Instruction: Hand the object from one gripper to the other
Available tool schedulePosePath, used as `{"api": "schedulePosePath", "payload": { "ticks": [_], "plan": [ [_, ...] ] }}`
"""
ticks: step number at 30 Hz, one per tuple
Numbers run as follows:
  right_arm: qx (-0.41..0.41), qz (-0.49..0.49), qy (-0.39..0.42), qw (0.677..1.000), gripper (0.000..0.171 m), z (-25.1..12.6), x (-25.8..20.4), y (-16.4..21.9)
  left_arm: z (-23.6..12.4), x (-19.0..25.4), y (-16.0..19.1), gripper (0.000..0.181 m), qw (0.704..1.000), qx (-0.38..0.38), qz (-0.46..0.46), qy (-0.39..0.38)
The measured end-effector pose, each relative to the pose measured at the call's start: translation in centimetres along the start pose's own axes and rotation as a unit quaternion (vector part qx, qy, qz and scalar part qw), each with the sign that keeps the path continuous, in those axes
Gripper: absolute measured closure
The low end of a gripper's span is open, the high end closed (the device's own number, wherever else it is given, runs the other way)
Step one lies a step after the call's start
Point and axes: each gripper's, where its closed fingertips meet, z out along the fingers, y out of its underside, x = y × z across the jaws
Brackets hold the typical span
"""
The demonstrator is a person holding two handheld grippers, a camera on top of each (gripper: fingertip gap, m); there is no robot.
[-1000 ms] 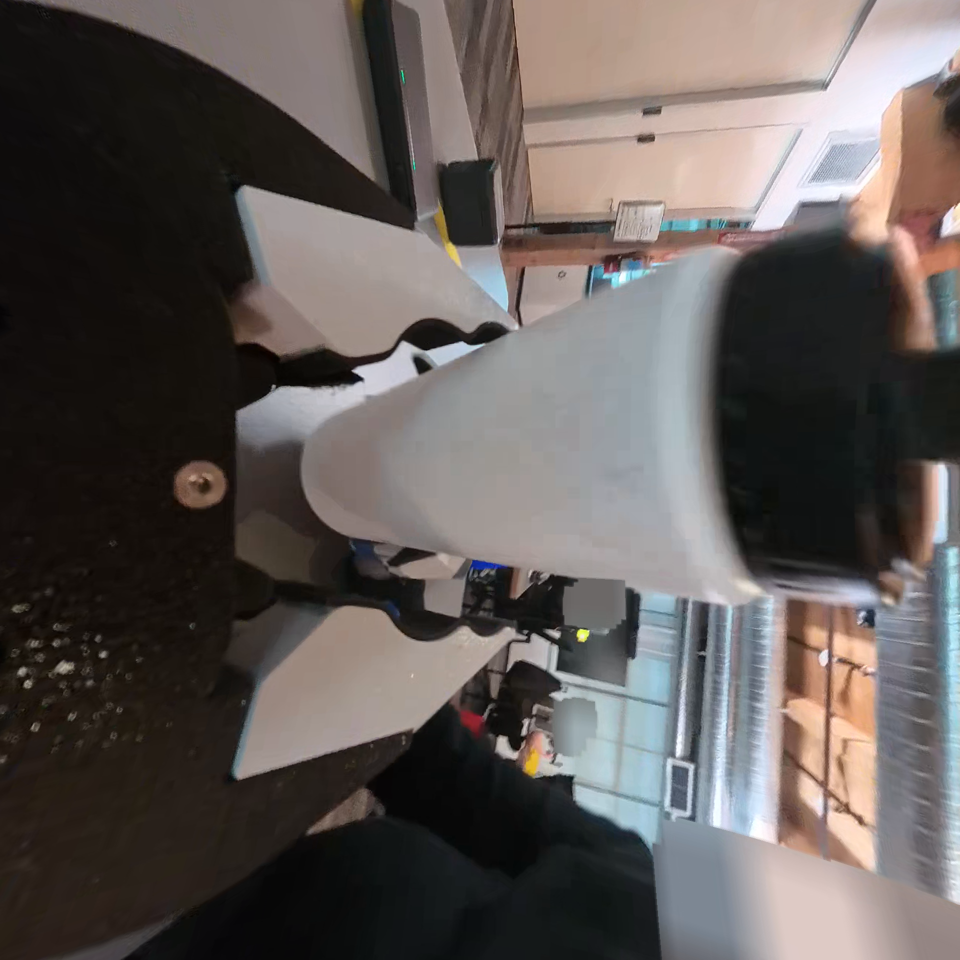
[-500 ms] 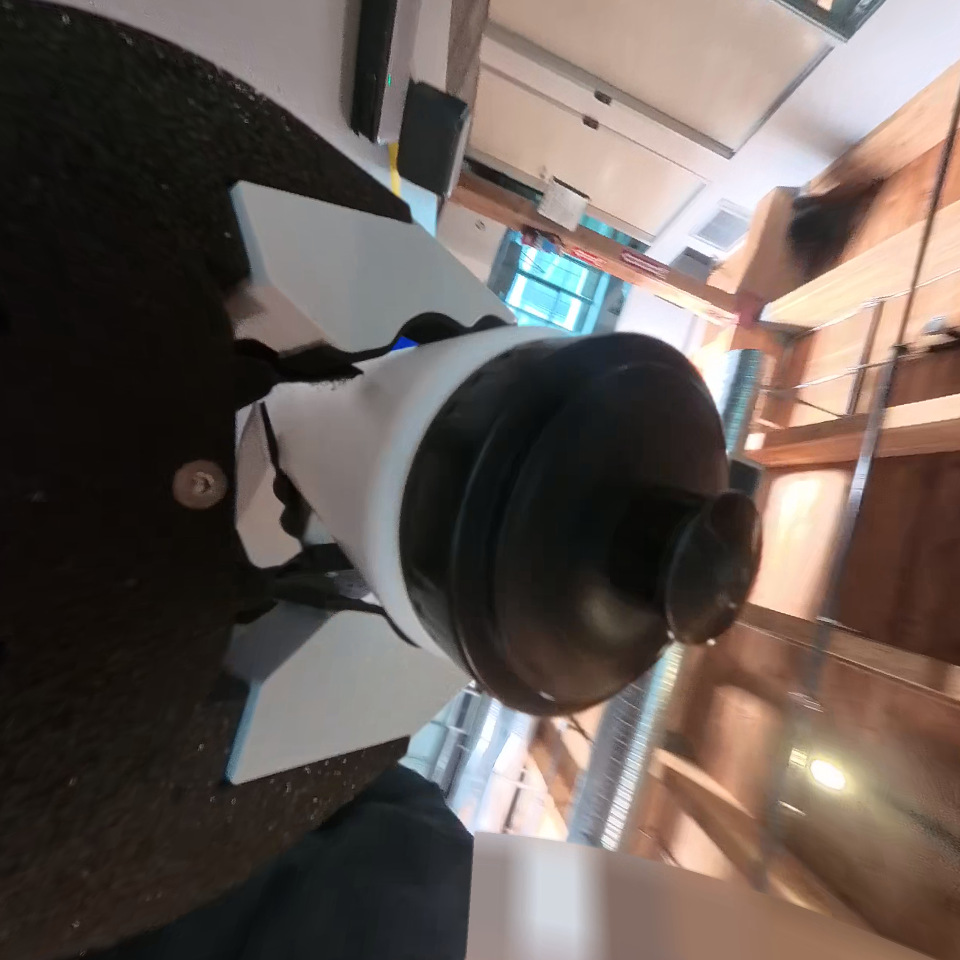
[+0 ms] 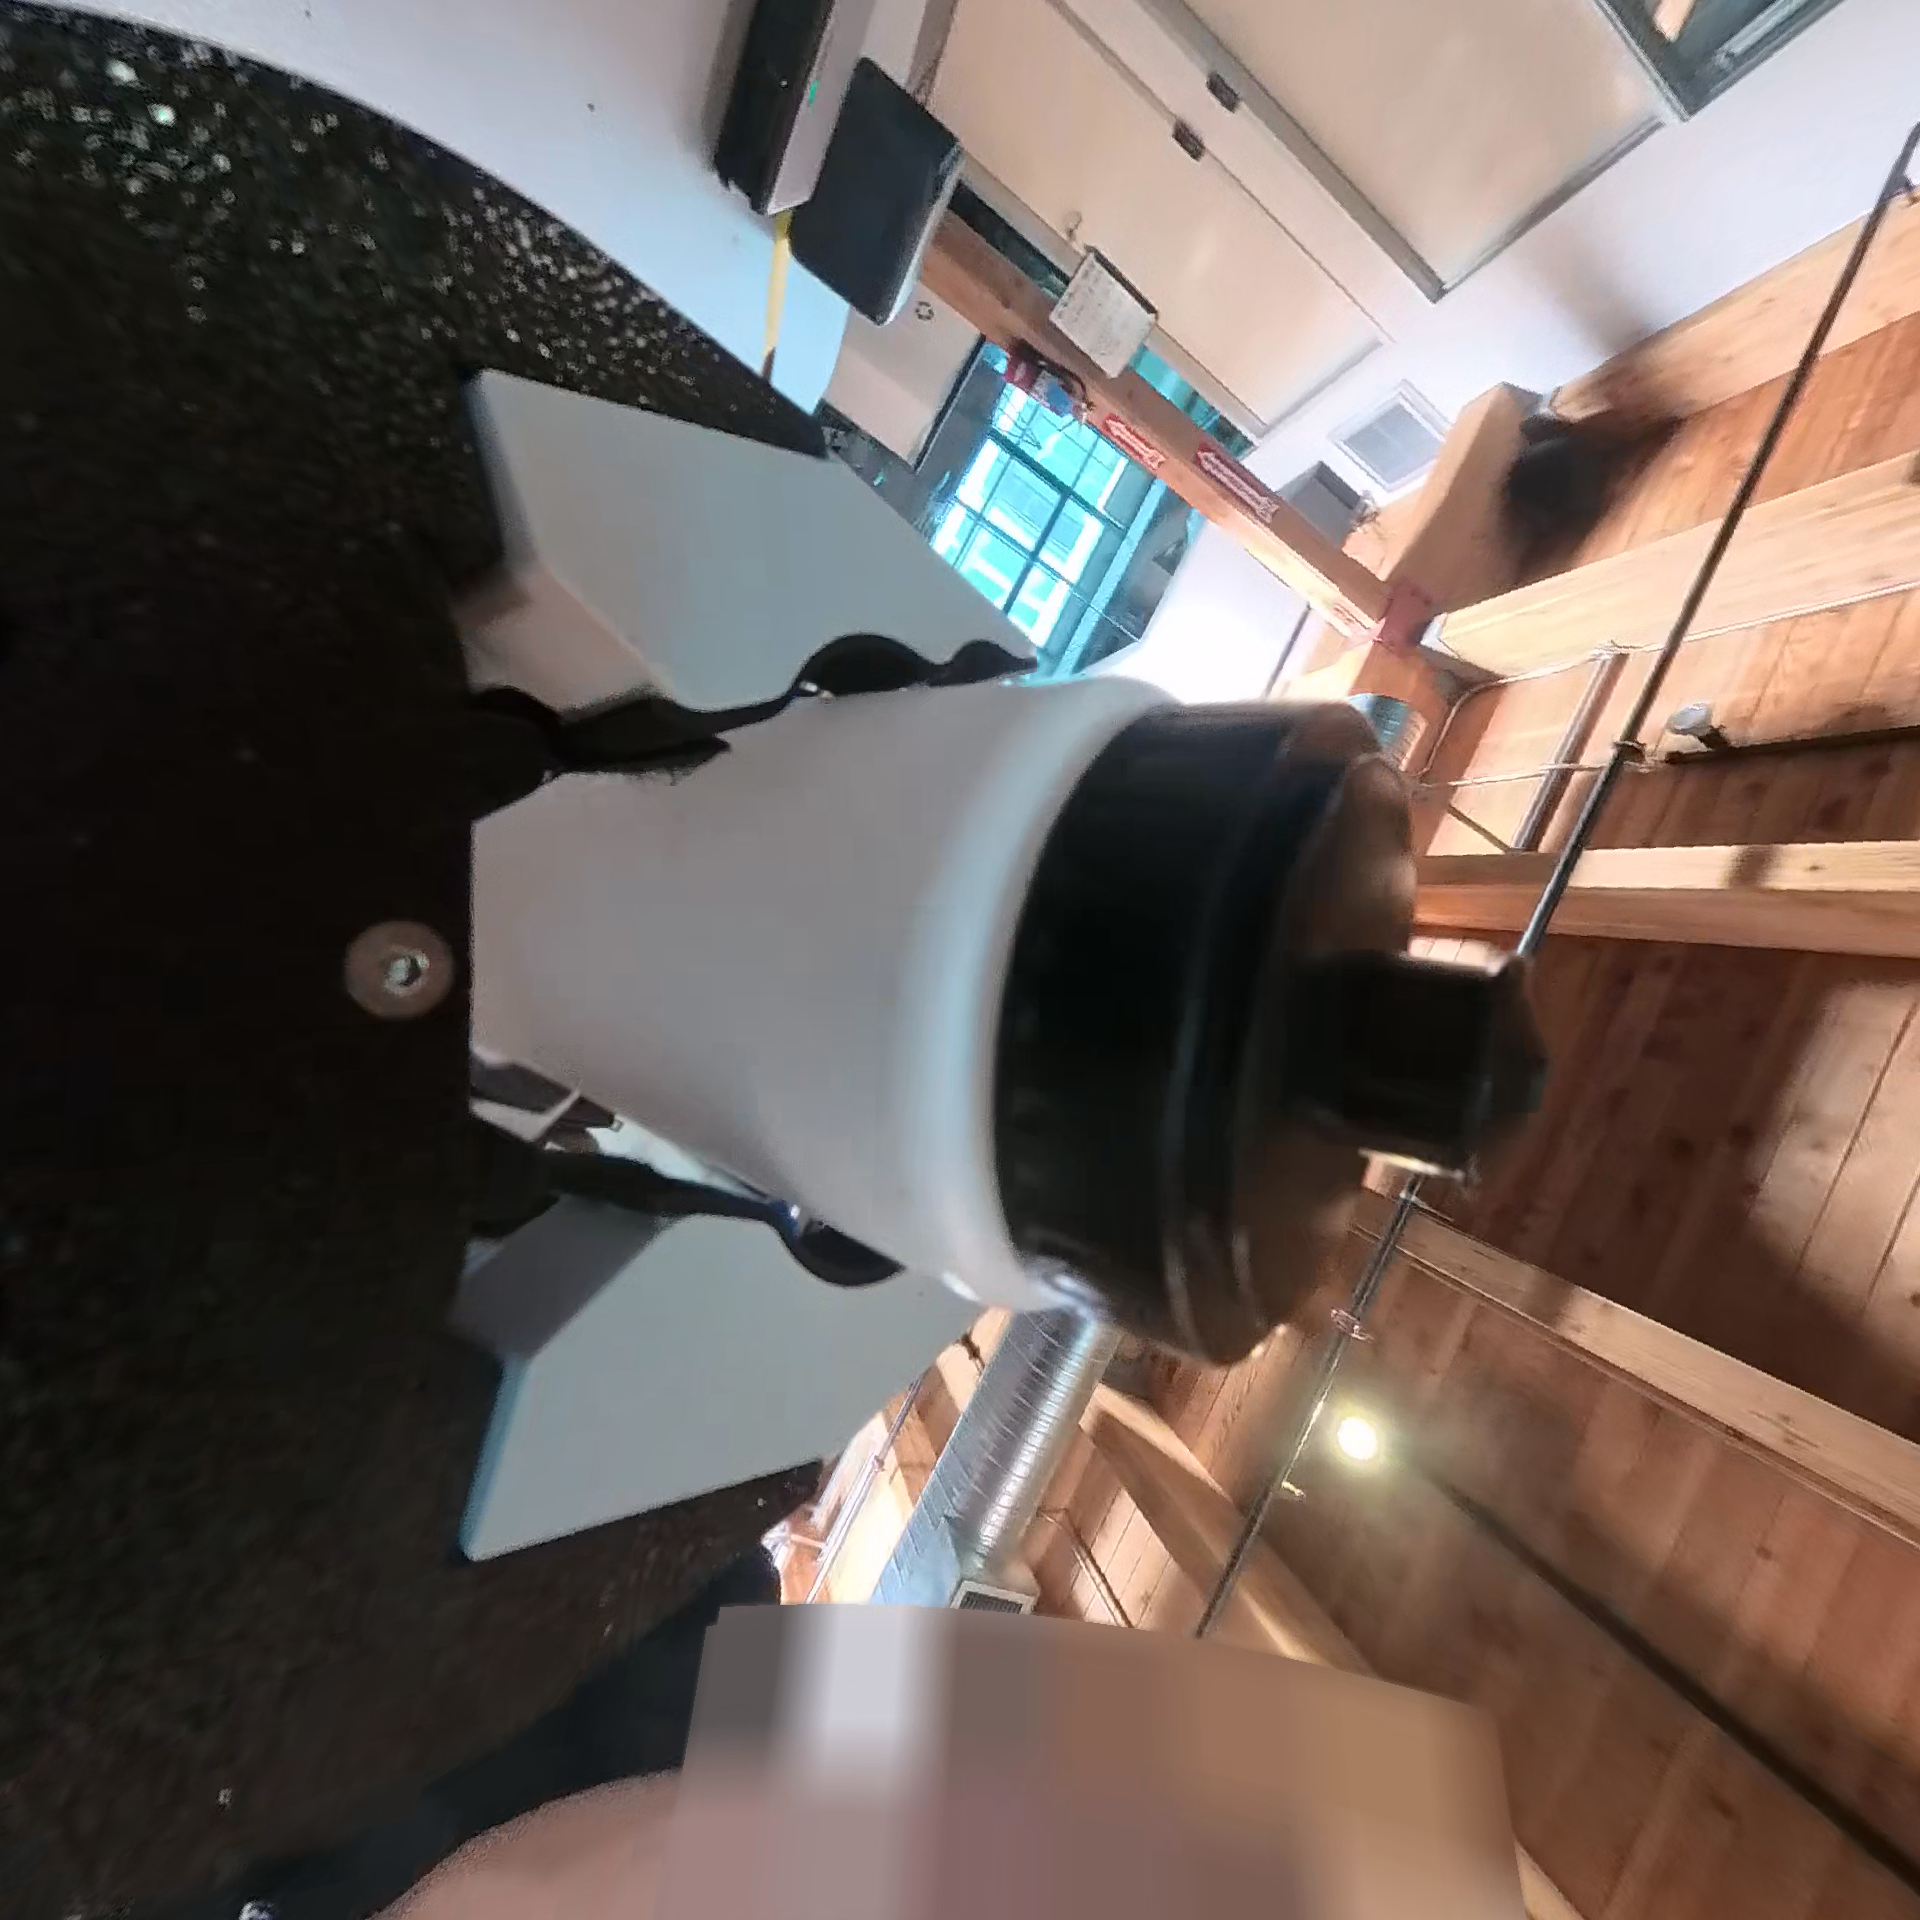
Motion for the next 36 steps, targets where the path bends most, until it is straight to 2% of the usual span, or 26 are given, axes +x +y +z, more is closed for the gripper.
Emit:
{"api": "schedulePosePath", "payload": {
  "ticks": [2, 5, 9, 14, 21, 24, 30, 33, 36],
  "plan": [
    [0.009, 0.098, -0.054, 0.994, 0.075, 0.1, -0.4, 0.1, 0.2, 0.1, 0.0, 0.078, 1.0, -0.002, 0.003, 0.007],
    [-0.01, 0.22, -0.153, 0.963, 0.075, 0.4, -2.3, 0.6, 0.8, 0.7, 0.5, 0.079, 0.999, -0.022, -0.001, 0.033],
    [-0.019, 0.303, -0.215, 0.928, 0.078, 0.5, -3.6, 0.4, 1.3, 1.1, 2.2, 0.08, 0.996, -0.072, -0.011, 0.051],
    [-0.063, 0.284, -0.238, 0.927, 0.079, 0.4, -4.6, 1.3, 2.1, 2.1, 6.1, 0.08, 0.979, -0.19, 0.06, 0.051],
    [-0.071, 0.217, -0.263, 0.937, 0.072, 0.6, -6.4, 1.0, 3.2, 4.0, 11.1, 0.079, 0.932, -0.316, 0.166, 0.068],
    [-0.051, 0.176, -0.235, 0.955, 0.081, 0.6, -5.6, 0.1, 3.6, 4.4, 10.4, 0.08, 0.932, -0.301, 0.195, 0.063],
    [-0.021, 0.126, -0.137, 0.982, 0.083, 0.1, -2.3, -0.2, 3.9, 4.4, 8.1, 0.081, 0.945, -0.251, 0.205, 0.053],
    [0.008, 0.09, -0.045, 0.995, 0.083, -0.7, 1.0, -0.9, 3.9, 3.8, 7.0, 0.067, 0.947, -0.232, 0.218, 0.029],
    [-0.002, 0.025, 0.07, 0.997, 0.083, -2.1, 4.7, -0.1, 3.5, 2.6, 5.5, 0.062, 0.954, -0.205, 0.221, -0.005]
  ]
}}
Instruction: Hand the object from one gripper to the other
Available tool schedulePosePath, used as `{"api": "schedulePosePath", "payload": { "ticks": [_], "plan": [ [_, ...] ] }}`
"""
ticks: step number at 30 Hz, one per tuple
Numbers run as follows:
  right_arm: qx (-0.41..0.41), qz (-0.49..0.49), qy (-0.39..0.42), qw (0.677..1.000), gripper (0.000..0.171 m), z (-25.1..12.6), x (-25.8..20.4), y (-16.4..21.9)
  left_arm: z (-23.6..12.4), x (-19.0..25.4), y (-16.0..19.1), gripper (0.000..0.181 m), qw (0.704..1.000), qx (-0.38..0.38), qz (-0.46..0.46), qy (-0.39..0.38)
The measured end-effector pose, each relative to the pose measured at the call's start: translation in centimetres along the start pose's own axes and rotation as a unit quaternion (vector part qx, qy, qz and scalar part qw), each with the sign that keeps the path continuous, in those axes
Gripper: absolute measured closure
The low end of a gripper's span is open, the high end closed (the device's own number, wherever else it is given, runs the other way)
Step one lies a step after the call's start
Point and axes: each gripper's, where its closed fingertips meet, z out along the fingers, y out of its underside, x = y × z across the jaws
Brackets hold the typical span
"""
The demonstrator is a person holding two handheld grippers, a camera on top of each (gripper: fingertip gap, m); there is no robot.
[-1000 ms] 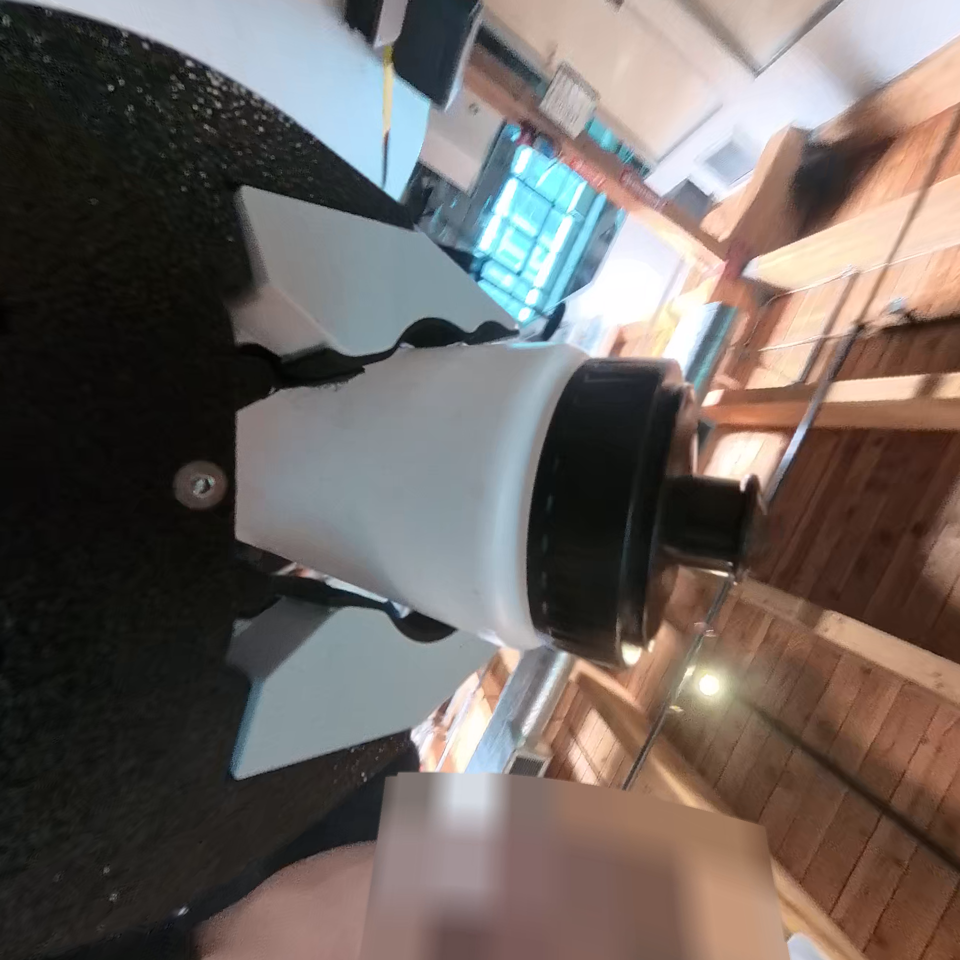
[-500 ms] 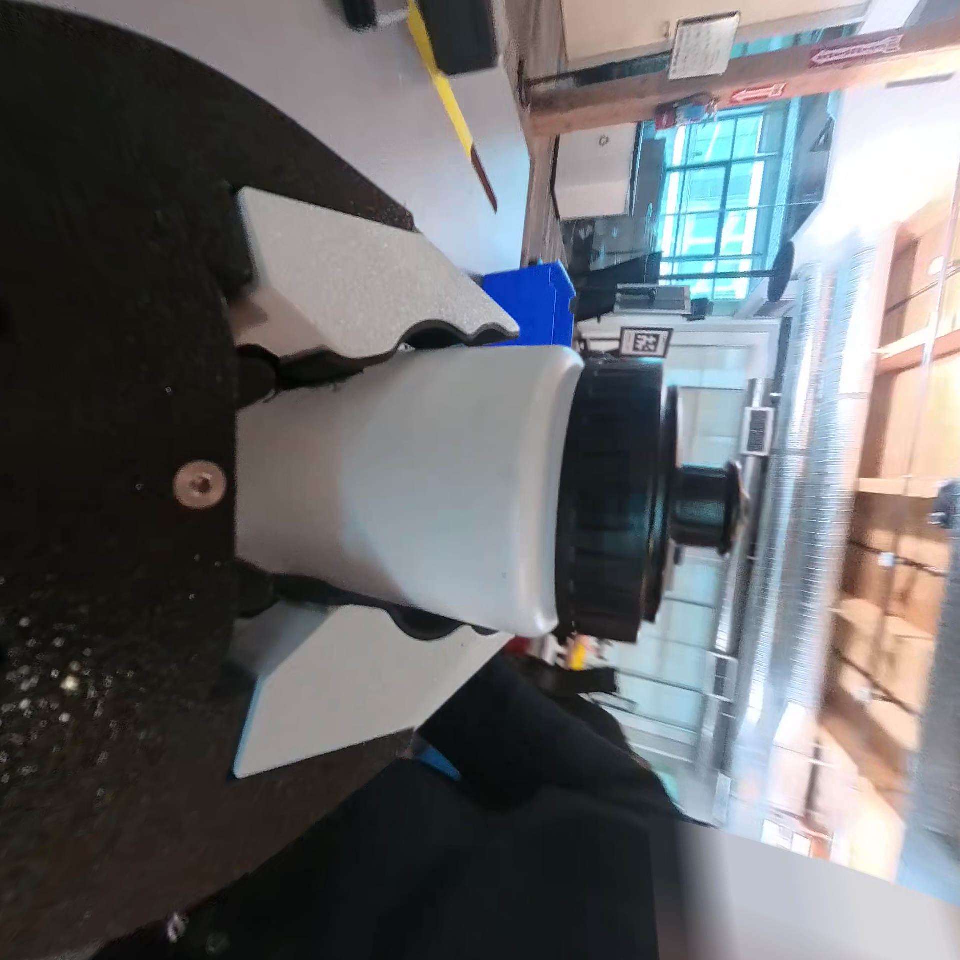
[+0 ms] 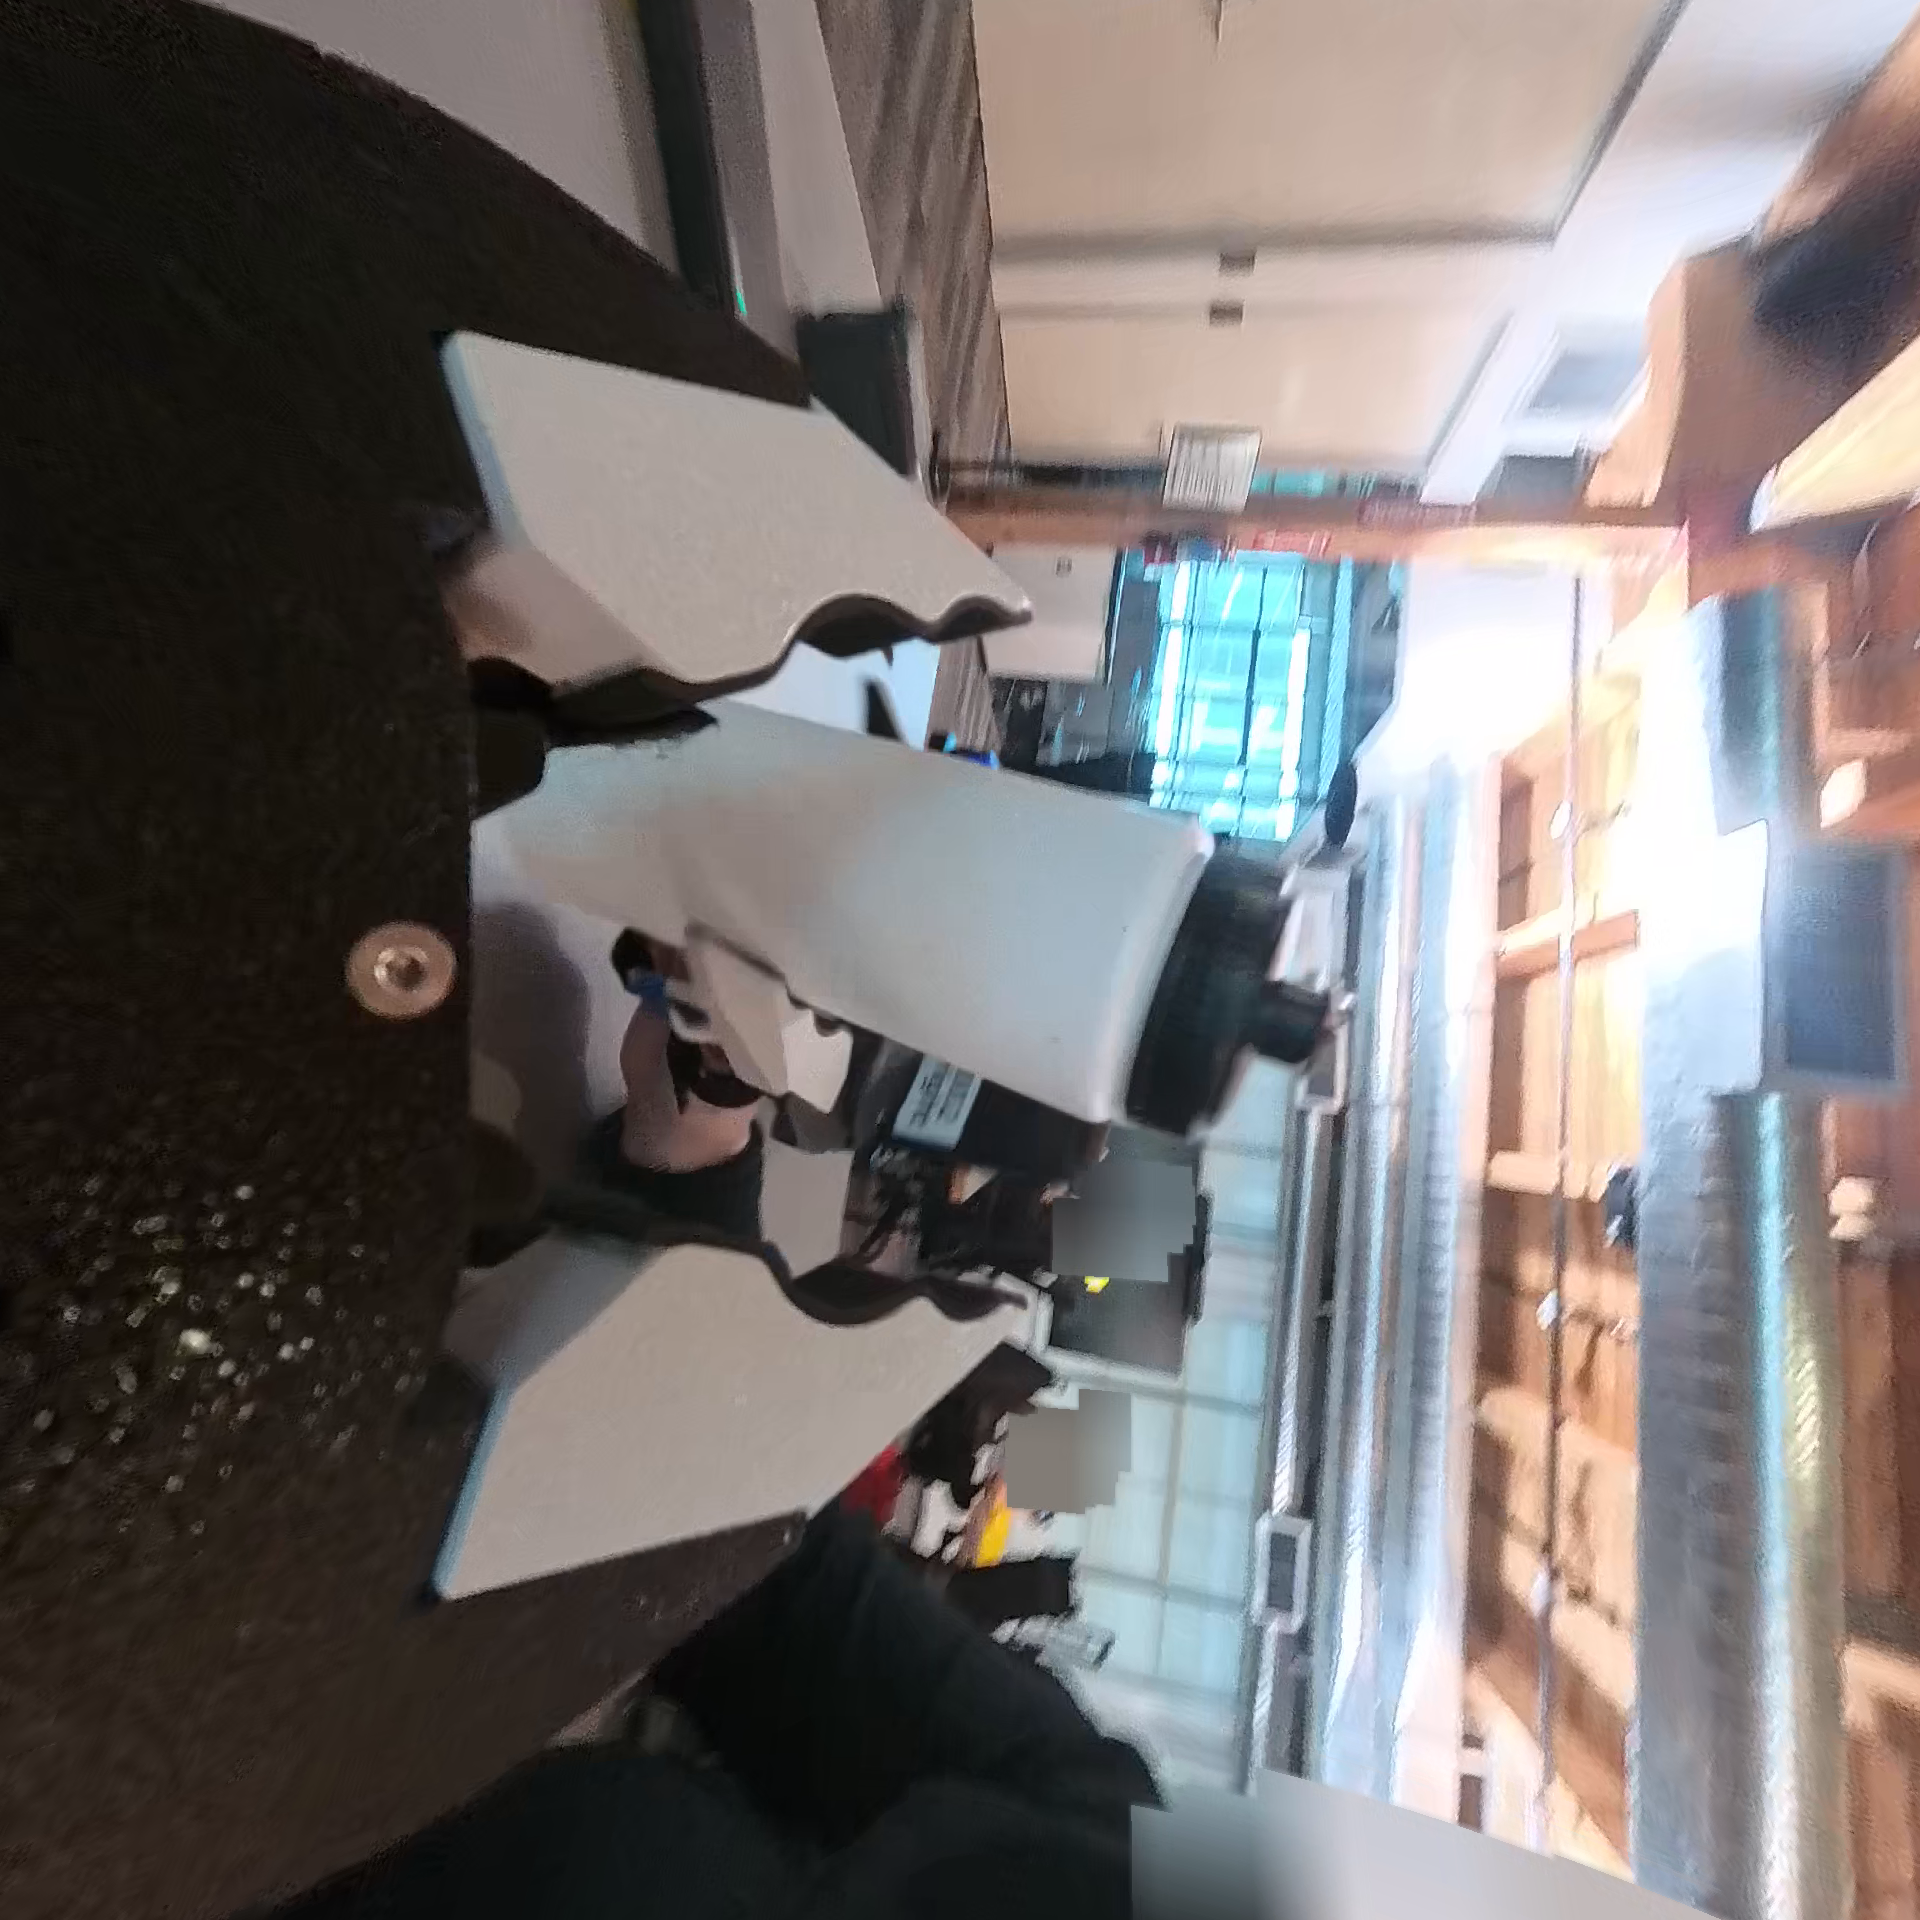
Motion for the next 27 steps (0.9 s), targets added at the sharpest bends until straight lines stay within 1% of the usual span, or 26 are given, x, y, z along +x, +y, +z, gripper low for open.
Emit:
{"api": "schedulePosePath", "payload": {
  "ticks": [2, 3, 6, 9, 11, 14, 16, 18, 19, 21, 27],
  "plan": [
    [-0.028, -0.066, 0.072, 0.995, 0.083, -0.7, 2.4, 0.7, -0.5, -1.2, 0.1, 0.056, 1.0, 0.002, -0.013, -0.024],
    [-0.045, -0.105, 0.105, 0.988, 0.083, -1.1, 3.4, 1.0, -0.7, -1.8, 0.4, 0.051, 0.999, -0.007, -0.015, -0.04],
    [-0.107, -0.242, 0.176, 0.948, 0.083, -2.1, 5.6, 2.1, -0.9, -3.2, 1.6, 0.042, 0.996, -0.04, -0.009, -0.079],
    [-0.158, -0.358, 0.191, 0.9, 0.083, -2.2, 6.1, 3.3, -0.4, -4.0, 3.6, 0.032, 0.99, -0.092, 0.007, -0.107],
    [-0.177, -0.408, 0.185, 0.876, 0.083, -1.9, 5.8, 3.9, -0.1, -4.3, 5.3, 0.028, 0.982, -0.138, 0.033, -0.122],
    [-0.186, -0.471, 0.176, 0.844, 0.083, -1.3, 4.8, 4.1, 0.4, -4.3, 7.5, 0.026, 0.971, -0.197, 0.049, -0.127],
    [-0.187, -0.508, 0.167, 0.824, 0.083, -0.9, 4.0, 4.2, 0.6, -4.2, 8.5, 0.03, 0.967, -0.218, 0.049, -0.125],
    [-0.188, -0.539, 0.165, 0.804, 0.083, -0.6, 3.5, 4.2, 0.5, -3.9, 9.2, 0.042, 0.965, -0.234, 0.045, -0.112],
    [-0.187, -0.551, 0.164, 0.797, 0.083, -0.5, 3.3, 4.1, 0.5, -3.6, 9.6, 0.051, 0.964, -0.242, 0.041, -0.103],
    [-0.185, -0.568, 0.168, 0.784, 0.083, -0.5, 3.2, 3.9, 0.3, -3.3, 10.1, 0.059, 0.962, -0.255, 0.033, -0.092],
    [-0.19, -0.591, 0.176, 0.764, 0.083, -0.7, 3.4, 3.9, -0.7, -3.1, 11.1, 0.063, 0.956, -0.282, 0.0, -0.077]
  ]
}}
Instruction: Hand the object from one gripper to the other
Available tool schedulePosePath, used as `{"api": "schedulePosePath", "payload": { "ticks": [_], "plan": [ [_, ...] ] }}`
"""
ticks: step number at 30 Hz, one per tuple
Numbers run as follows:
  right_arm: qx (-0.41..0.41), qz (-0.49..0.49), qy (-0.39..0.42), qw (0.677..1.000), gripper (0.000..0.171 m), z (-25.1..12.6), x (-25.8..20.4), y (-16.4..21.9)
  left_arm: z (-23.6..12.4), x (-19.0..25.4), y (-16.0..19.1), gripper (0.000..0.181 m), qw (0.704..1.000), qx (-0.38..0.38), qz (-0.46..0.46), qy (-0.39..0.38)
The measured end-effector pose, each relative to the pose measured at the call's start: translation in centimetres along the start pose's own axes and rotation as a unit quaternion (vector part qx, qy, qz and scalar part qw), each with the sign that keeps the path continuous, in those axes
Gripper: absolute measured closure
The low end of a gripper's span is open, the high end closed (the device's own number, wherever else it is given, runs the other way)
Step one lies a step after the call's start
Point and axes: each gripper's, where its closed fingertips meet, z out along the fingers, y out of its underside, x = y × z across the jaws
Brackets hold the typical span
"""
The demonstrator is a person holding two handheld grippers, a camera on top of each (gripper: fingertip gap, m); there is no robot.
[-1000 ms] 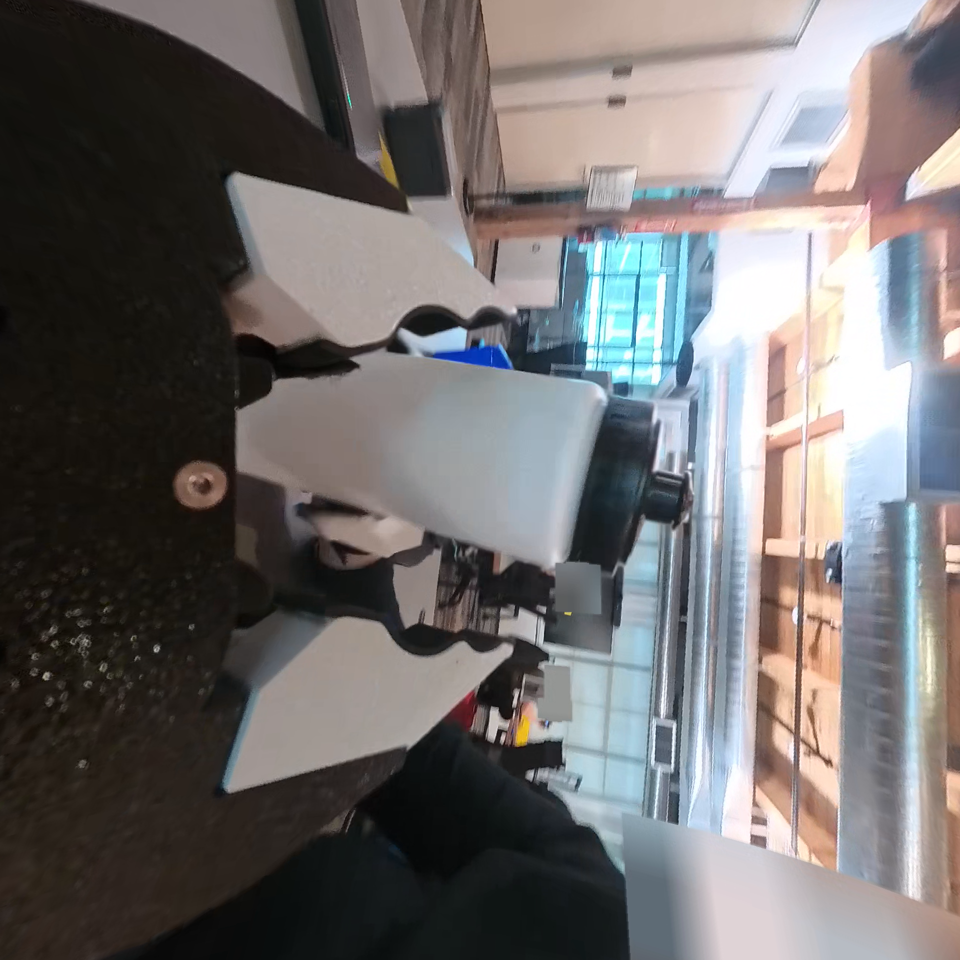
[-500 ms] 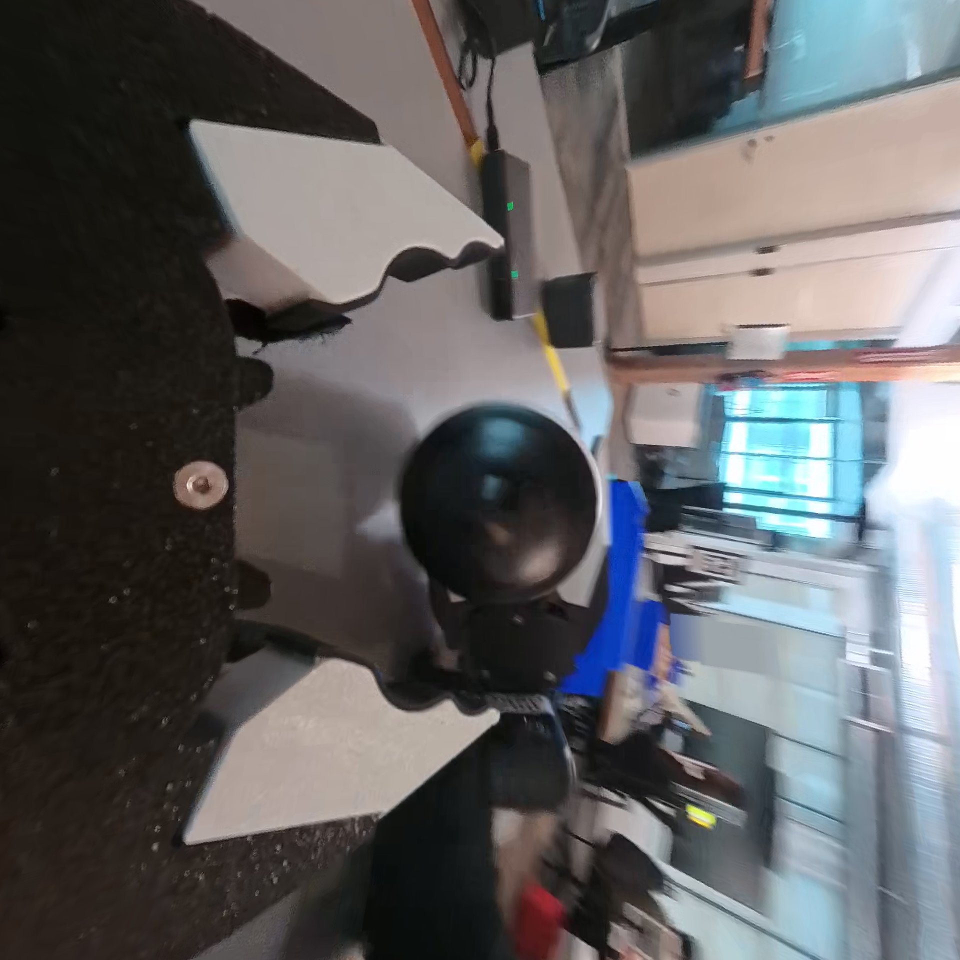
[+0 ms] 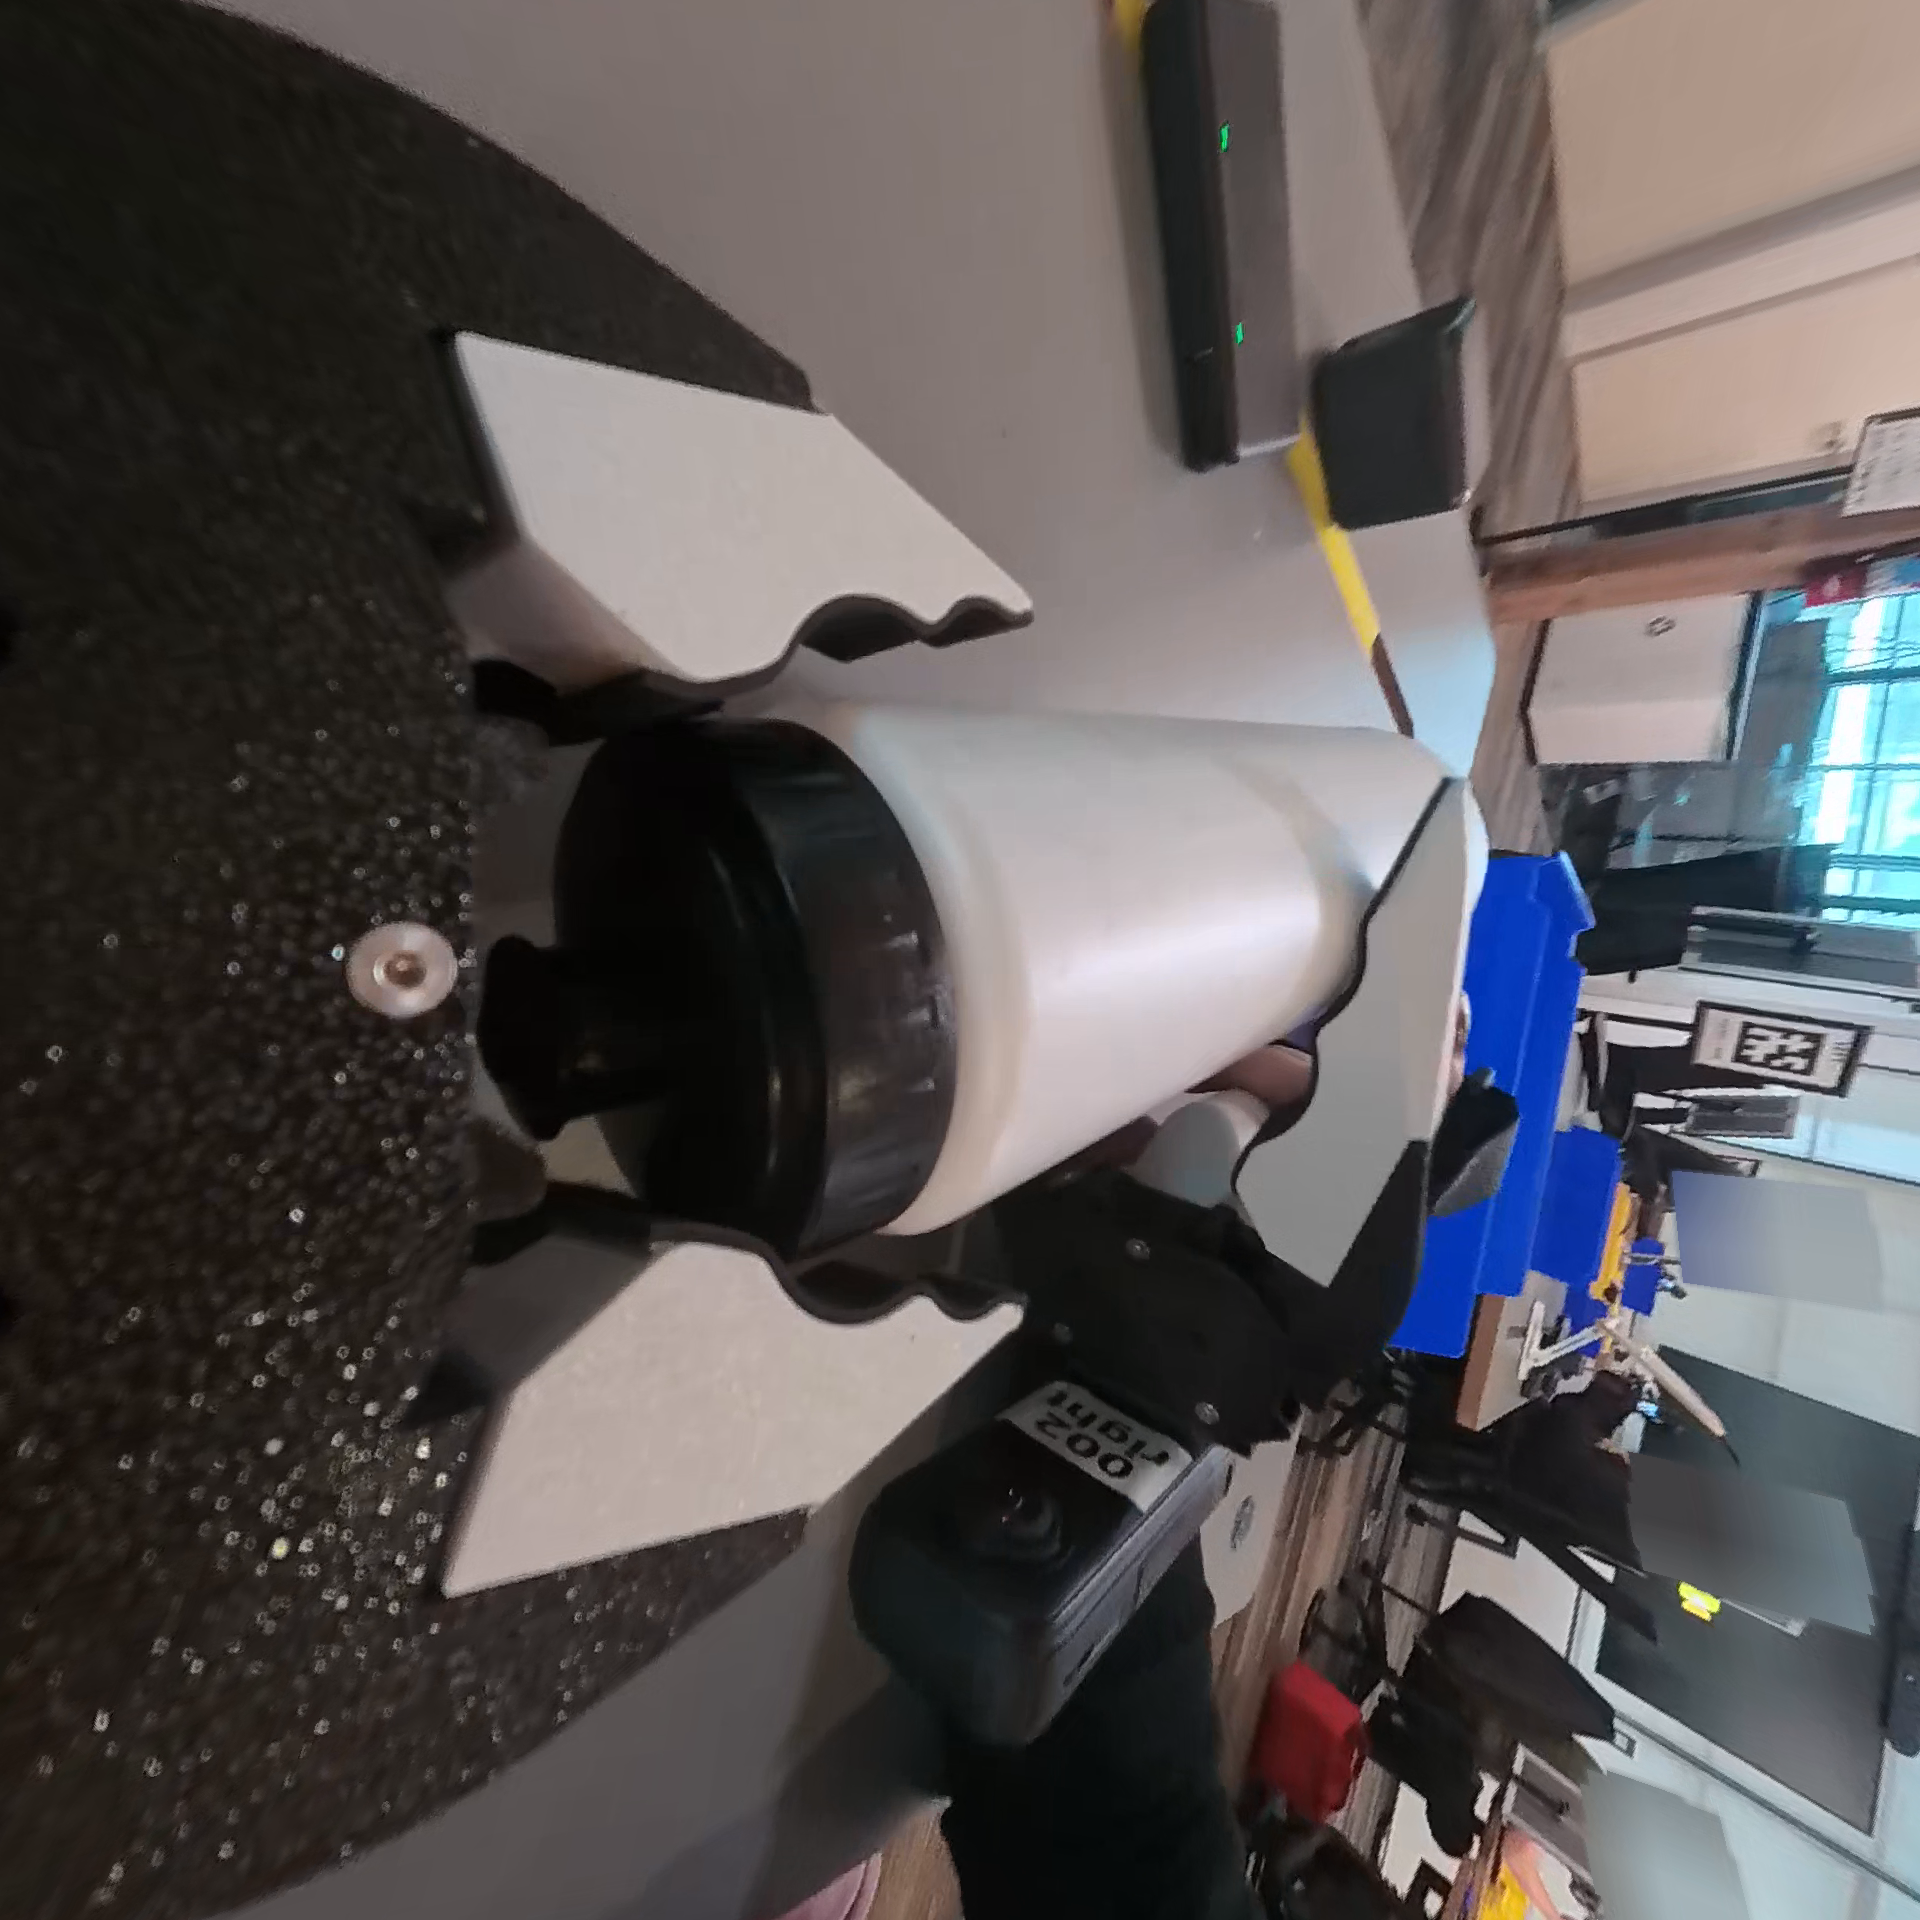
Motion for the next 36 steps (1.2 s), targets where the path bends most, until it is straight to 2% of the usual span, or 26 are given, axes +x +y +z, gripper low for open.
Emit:
{"api": "schedulePosePath", "payload": {
  "ticks": [6, 11, 17, 21, 26, 29, 31, 33, 36],
  "plan": [
    [0.0, 0.003, 0.005, 1.0, 0.083, 0.0, 0.2, 0.0, -0.6, 0.3, -0.1, 0.07, 1.0, 0.002, 0.002, 0.001],
    [0.013, 0.004, 0.012, 1.0, 0.085, 0.0, 0.4, -0.4, -1.4, -0.1, -1.4, 0.072, 0.995, 0.058, -0.078, 0.017],
    [0.01, 0.025, 0.037, 0.999, 0.08, 0.0, 1.3, 0.0, -4.2, -0.9, -4.1, 0.075, 0.957, 0.181, -0.214, 0.082],
    [0.012, 0.038, 0.034, 0.999, 0.075, -0.1, 1.5, 0.1, -4.7, -1.2, -4.1, 0.076, 0.935, 0.19, -0.277, 0.117],
    [-0.001, 0.016, 0.026, 1.0, 0.081, 0.1, 0.9, 0.1, -5.1, -1.5, -3.6, 0.08, 0.905, 0.196, -0.343, 0.157],
    [-0.006, 0.054, -0.017, 0.998, 0.082, 0.3, 0.2, -0.1, -5.7, -1.4, -4.6, 0.079, 0.901, 0.225, -0.329, 0.17],
    [-0.003, 0.087, -0.038, 0.996, 0.083, 0.4, 0.1, -0.5, -6.5, -1.2, -6.1, 0.07, 0.898, 0.265, -0.305, 0.174],
    [0.009, 0.167, -0.053, 0.985, 0.084, 0.4, 0.6, -0.8, -7.4, -0.9, -7.1, 0.065, 0.904, 0.293, -0.261, 0.167],
    [0.041, 0.302, -0.091, 0.948, 0.084, 0.3, 2.0, -1.1, -8.1, -1.3, -7.7, 0.045, 0.922, 0.311, -0.201, 0.116]
  ]
}}
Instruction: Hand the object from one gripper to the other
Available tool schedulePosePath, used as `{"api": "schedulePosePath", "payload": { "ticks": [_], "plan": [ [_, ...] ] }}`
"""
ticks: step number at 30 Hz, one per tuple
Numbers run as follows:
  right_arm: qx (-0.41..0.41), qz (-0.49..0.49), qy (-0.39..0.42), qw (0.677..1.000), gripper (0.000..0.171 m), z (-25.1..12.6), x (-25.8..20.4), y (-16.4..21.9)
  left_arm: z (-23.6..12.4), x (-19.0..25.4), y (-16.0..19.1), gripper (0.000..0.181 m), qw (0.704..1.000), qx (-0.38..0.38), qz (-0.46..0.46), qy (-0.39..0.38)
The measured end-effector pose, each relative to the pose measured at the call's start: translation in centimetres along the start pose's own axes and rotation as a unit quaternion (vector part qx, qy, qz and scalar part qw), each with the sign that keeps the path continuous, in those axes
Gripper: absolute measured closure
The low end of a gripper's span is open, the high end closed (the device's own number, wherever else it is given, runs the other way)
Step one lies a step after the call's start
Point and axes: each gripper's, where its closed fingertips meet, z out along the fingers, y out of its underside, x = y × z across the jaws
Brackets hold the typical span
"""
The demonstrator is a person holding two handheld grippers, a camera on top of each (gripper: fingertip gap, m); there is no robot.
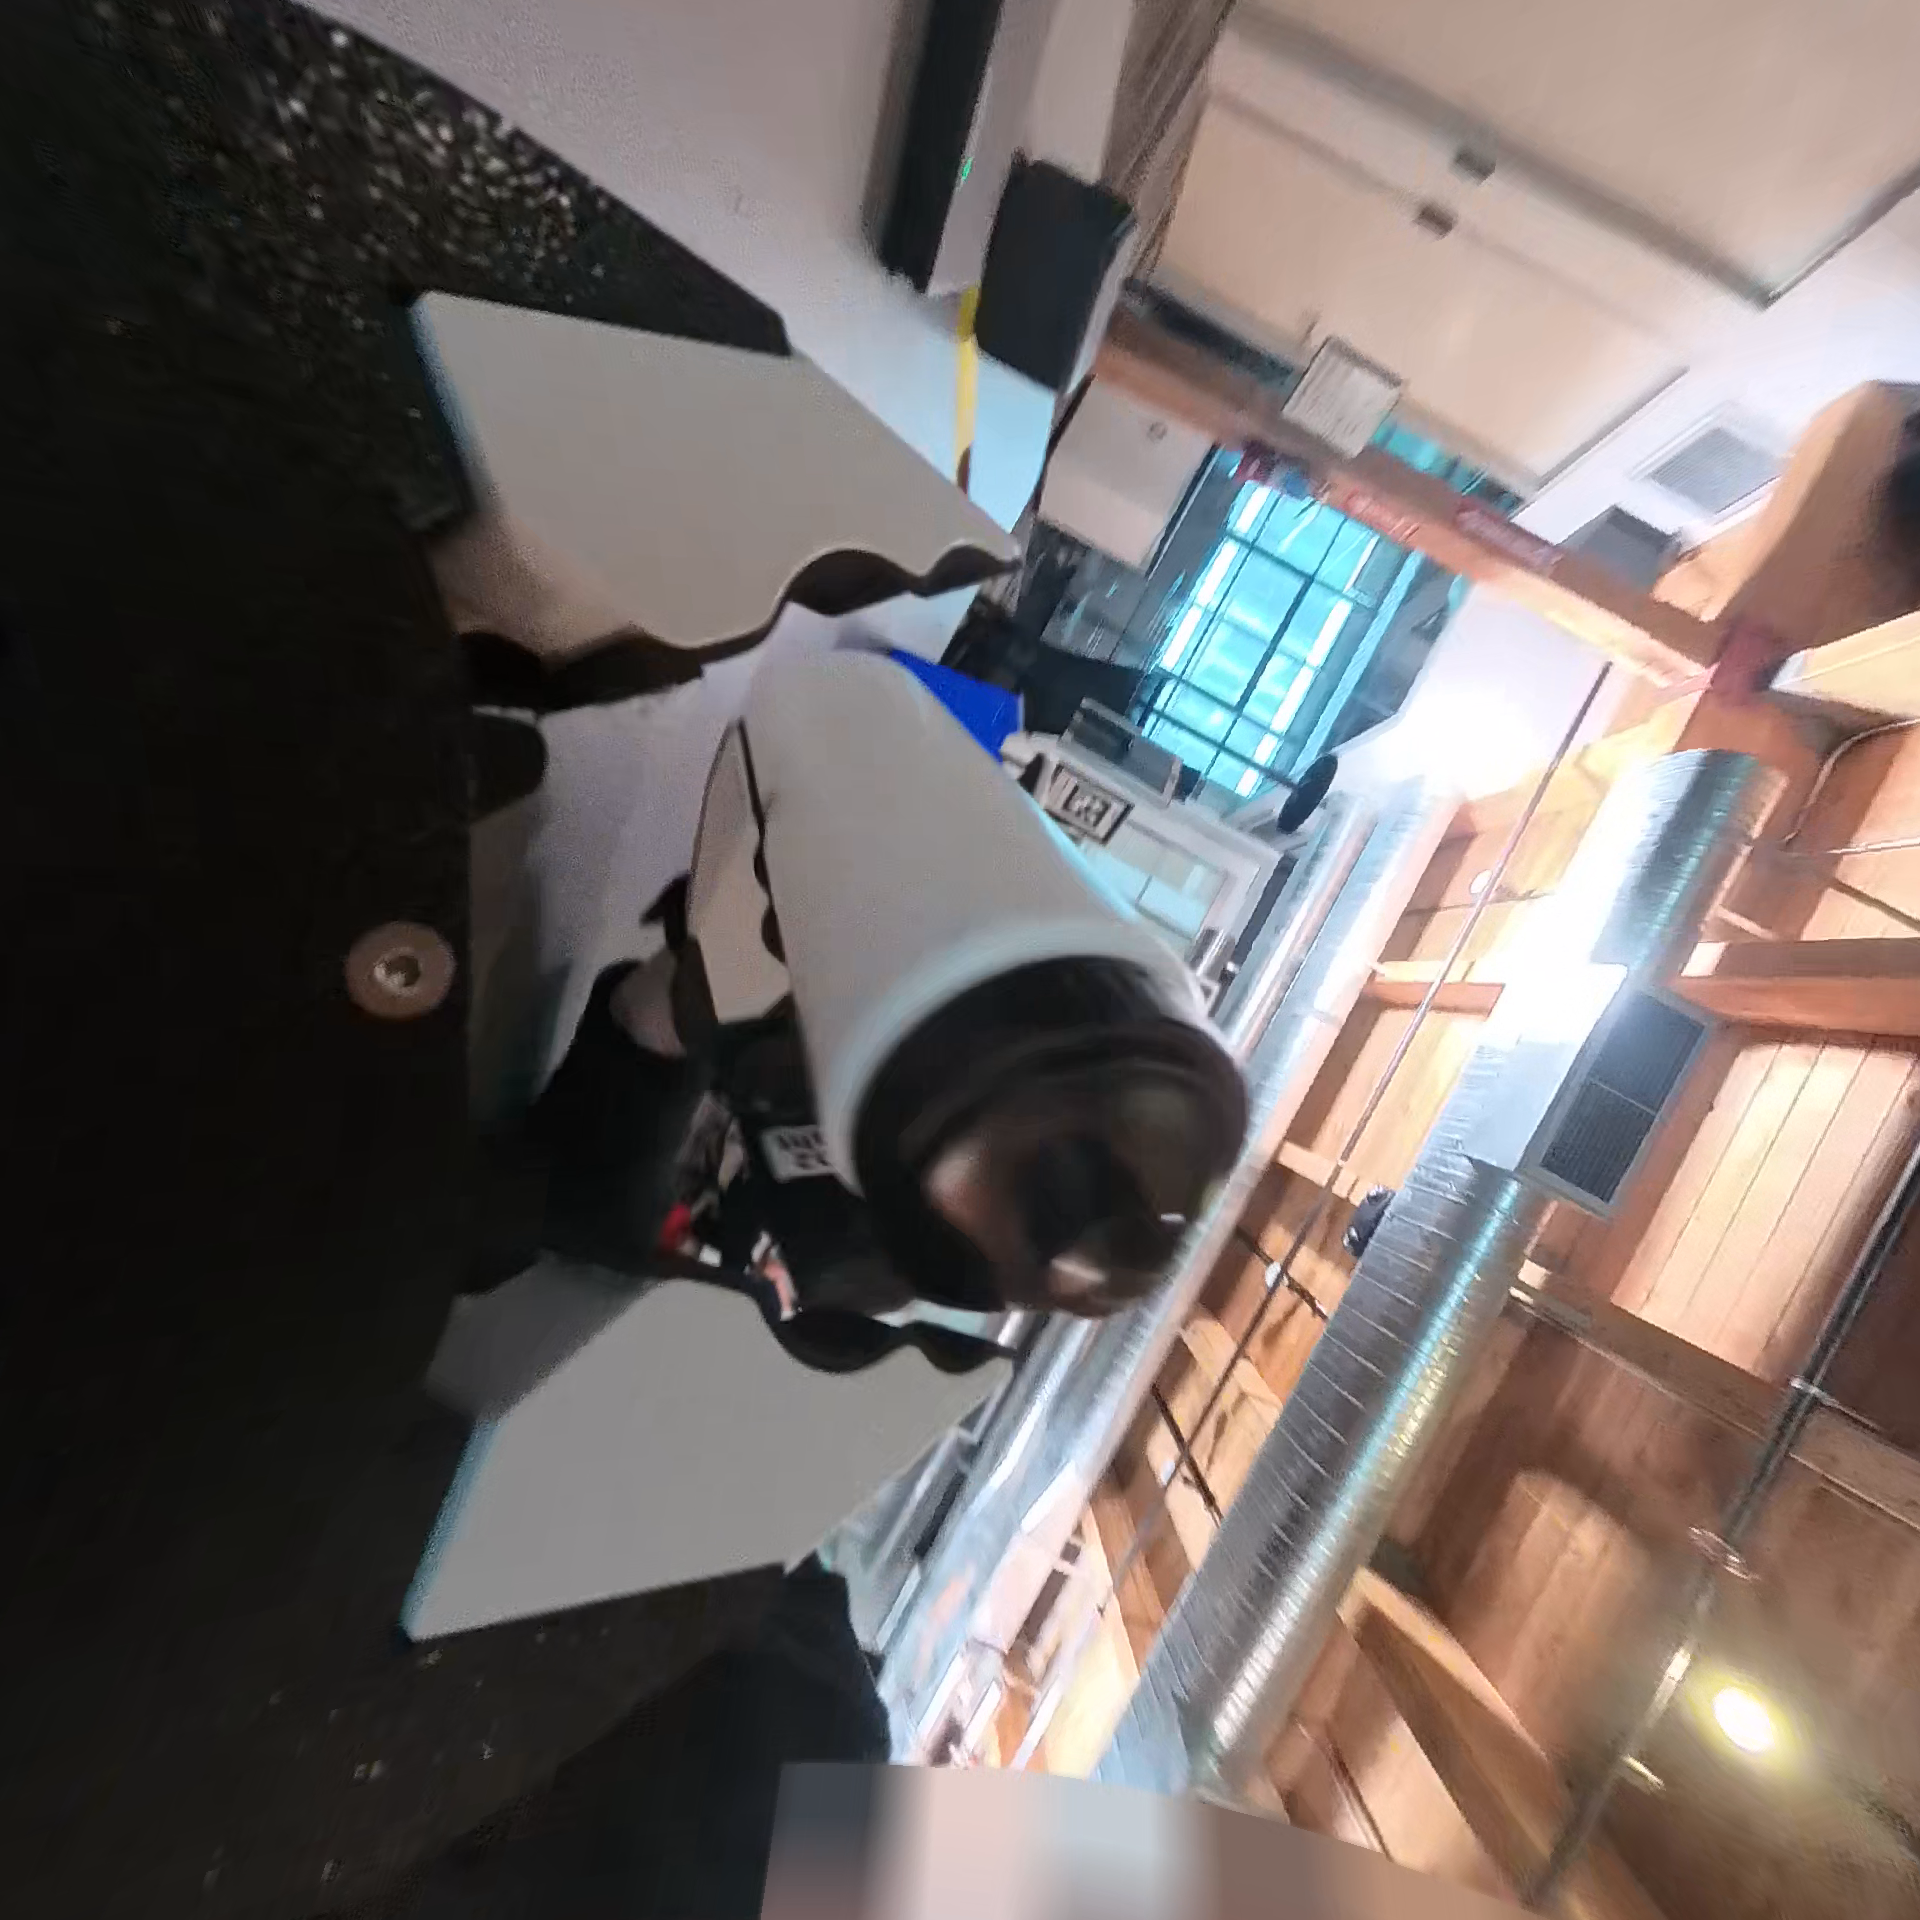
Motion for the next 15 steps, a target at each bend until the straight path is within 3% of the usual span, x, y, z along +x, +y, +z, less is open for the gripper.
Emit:
{"api": "schedulePosePath", "payload": {
  "ticks": [5, 9, 12, 15],
  "plan": [
    [0.033, 0.197, -0.193, 0.961, 0.084, -0.5, -2.5, -1.7, 0.6, 1.0, 0.6, 0.043, 0.993, -0.028, 0.113, -0.013],
    [0.053, 0.323, -0.367, 0.871, 0.084, -2.3, -5.5, -4.1, 1.6, 2.2, 2.1, 0.052, 0.984, -0.063, 0.17, -0.002],
    [0.062, 0.381, -0.444, 0.809, 0.084, -3.5, -6.8, -5.2, 1.9, 3.0, 2.3, 0.06, 0.985, -0.06, 0.162, 0.022],
    [0.057, 0.403, -0.488, 0.772, 0.084, -4.3, -7.7, -5.6, 2.0, 3.2, 3.0, 0.066, 0.987, -0.071, 0.136, 0.039]
  ]
}}
